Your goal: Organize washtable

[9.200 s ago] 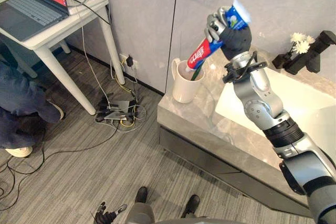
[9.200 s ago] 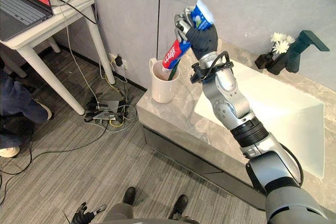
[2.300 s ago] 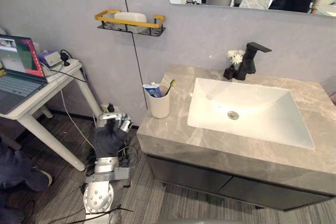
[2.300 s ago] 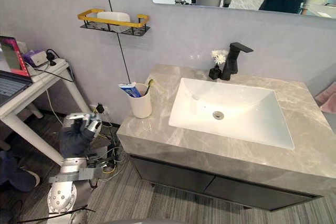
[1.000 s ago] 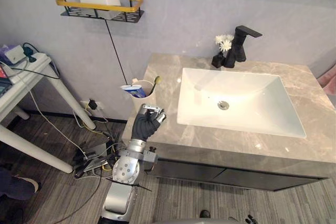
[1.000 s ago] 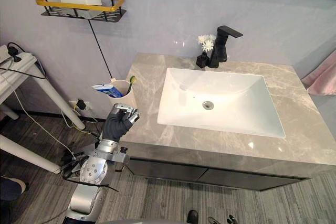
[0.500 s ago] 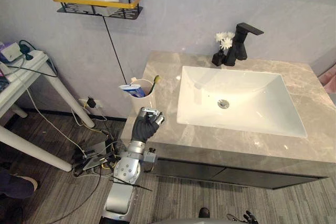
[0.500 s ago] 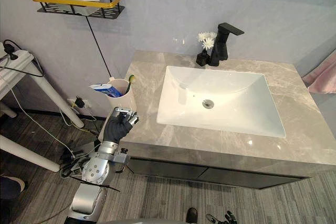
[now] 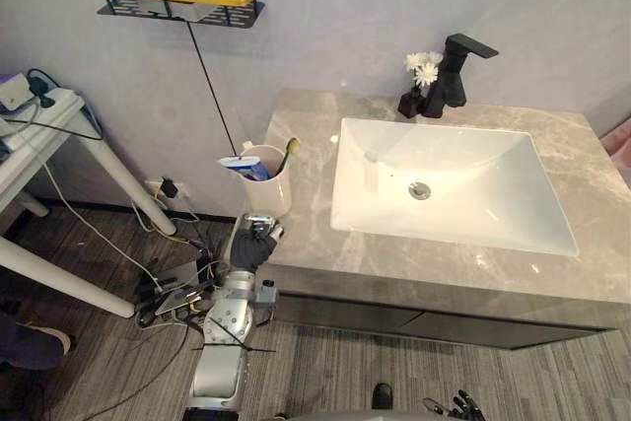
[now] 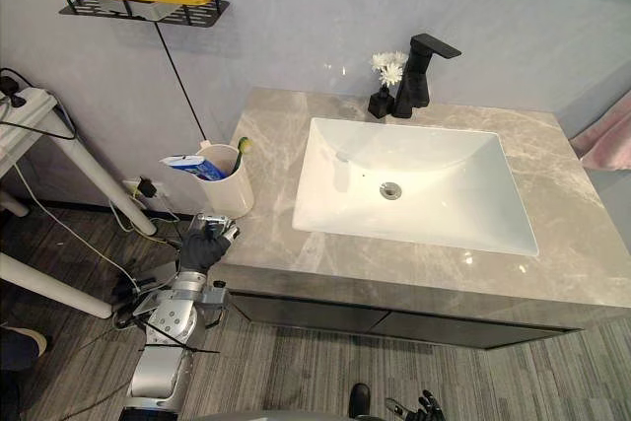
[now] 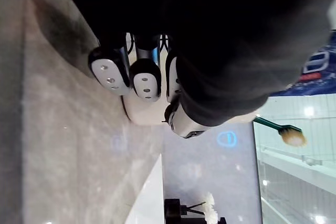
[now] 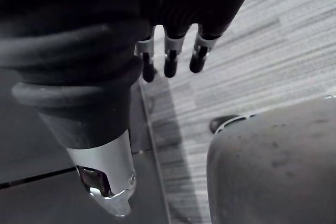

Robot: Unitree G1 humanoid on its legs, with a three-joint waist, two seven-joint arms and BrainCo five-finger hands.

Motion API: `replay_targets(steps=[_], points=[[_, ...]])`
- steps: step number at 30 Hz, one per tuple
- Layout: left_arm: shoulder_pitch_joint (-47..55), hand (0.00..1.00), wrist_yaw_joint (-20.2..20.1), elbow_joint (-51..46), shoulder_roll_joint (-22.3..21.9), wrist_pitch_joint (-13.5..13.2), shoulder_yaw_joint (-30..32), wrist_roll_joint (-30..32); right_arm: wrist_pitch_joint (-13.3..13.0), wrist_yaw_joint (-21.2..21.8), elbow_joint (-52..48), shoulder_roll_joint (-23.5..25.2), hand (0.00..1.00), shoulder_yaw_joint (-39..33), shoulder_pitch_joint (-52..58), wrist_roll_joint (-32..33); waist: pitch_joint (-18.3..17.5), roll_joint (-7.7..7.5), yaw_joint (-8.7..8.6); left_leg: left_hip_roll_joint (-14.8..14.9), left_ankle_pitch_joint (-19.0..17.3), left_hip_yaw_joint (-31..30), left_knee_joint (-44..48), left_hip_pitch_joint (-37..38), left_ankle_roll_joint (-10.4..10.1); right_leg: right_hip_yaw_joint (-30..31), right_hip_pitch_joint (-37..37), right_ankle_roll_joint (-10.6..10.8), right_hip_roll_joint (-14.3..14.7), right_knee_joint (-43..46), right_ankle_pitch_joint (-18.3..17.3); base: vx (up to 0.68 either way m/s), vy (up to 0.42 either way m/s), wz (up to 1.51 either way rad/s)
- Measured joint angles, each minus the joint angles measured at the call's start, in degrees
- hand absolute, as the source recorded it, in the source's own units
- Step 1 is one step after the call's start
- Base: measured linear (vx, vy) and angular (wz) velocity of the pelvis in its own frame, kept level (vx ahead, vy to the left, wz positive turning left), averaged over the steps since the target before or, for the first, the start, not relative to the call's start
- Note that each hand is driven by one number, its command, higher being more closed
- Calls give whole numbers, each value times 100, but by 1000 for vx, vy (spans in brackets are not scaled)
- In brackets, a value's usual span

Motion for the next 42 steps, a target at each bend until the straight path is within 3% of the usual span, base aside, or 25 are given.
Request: replay_targets(steps=[24, 42], points=[[-517, 100, 61, 295, 34, 70, -36, -17, -28, 82, -174, 10, 0, 50, 129, 163, 3, 21, -14, 45, -3, 89, 62, -74, -9, 80, -96, -46, 53, -11, 46, -4, -4, -1], [-1065, 100, 126, 1051, 758, 55, 179, -74, -26, 203, -307, -117, 0, 283, 146, 161, 16, 78, -147, 90, -17, 269, 116, -94, -31, 229, -199, -93, 104, -45, 155, -24, -17, -5]])
